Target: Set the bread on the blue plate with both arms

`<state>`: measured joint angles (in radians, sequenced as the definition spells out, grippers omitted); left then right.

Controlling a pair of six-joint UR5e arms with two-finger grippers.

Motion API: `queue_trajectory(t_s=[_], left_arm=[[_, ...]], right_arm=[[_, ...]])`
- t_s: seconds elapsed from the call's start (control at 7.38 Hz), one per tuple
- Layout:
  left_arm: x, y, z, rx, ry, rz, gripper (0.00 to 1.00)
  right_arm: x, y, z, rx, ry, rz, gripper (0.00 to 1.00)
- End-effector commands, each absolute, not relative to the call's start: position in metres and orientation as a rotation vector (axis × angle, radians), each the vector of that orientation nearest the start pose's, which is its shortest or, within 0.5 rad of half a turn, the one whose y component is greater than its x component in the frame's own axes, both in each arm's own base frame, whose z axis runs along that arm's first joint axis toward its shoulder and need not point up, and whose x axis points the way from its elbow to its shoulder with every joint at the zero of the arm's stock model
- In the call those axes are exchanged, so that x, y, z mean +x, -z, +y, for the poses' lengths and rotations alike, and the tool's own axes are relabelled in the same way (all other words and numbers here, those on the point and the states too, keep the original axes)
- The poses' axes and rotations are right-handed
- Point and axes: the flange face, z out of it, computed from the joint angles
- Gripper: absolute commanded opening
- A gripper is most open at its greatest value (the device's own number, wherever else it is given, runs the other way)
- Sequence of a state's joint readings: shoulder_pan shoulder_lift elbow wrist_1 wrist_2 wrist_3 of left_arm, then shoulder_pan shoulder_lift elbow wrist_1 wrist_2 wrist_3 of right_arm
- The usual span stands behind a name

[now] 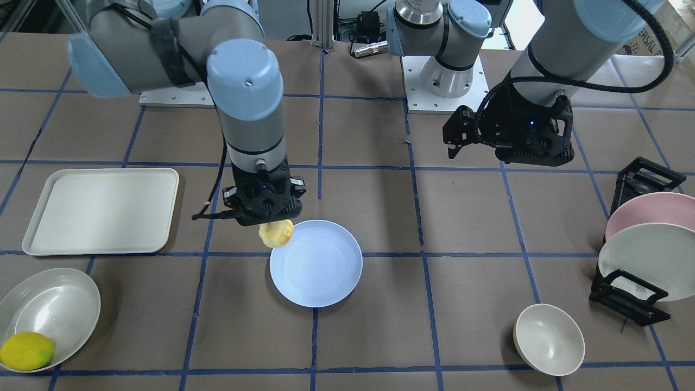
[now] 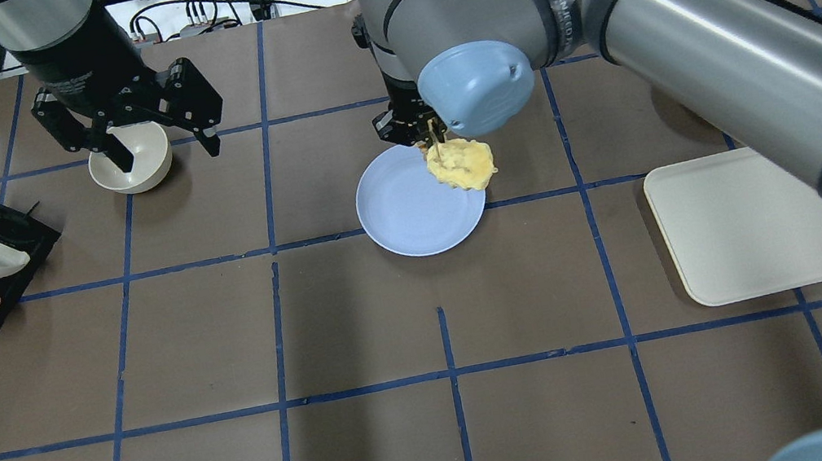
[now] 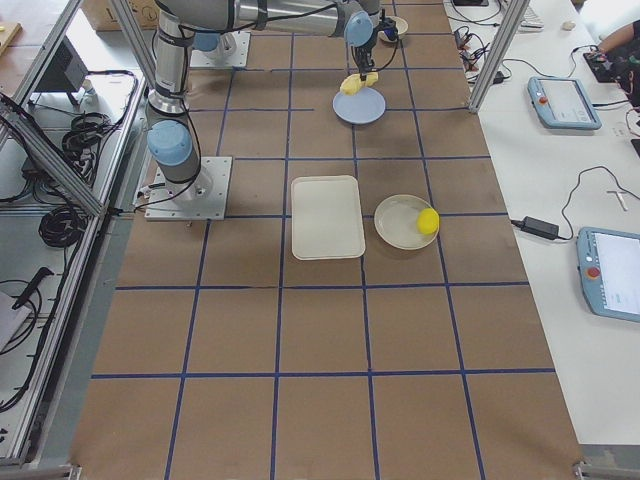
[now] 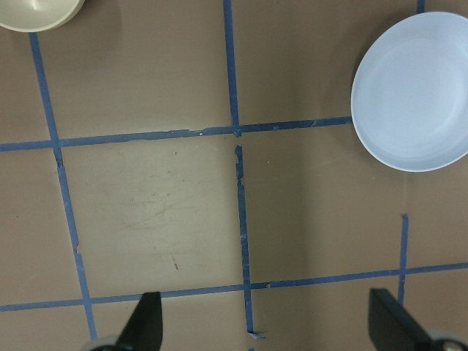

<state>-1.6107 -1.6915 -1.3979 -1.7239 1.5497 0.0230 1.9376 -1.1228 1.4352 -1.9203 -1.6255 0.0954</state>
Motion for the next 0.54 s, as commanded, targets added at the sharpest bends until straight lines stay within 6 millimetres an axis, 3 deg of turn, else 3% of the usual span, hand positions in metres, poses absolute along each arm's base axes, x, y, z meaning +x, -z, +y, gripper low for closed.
queue_trajectory(t_s=[0.0, 0.27, 0.41], left_arm=[[-0.171, -0.495, -0.521, 0.111, -0.149, 3.114, 1.00], [-0.166, -0.489, -0.525, 0.097, -0.167, 3.117, 1.00], [-0.164, -0.491, -0.531, 0.092, -0.103, 3.120, 1.00]], right_arm=[[0.379, -0.297, -0.581, -0.459, 0.096, 3.141, 0.21], [0.381, -0.285, -0.581, -0.478, 0.100, 3.140, 0.25], [0.378, -0.278, -0.583, -0.501, 0.088, 3.159, 0.82]])
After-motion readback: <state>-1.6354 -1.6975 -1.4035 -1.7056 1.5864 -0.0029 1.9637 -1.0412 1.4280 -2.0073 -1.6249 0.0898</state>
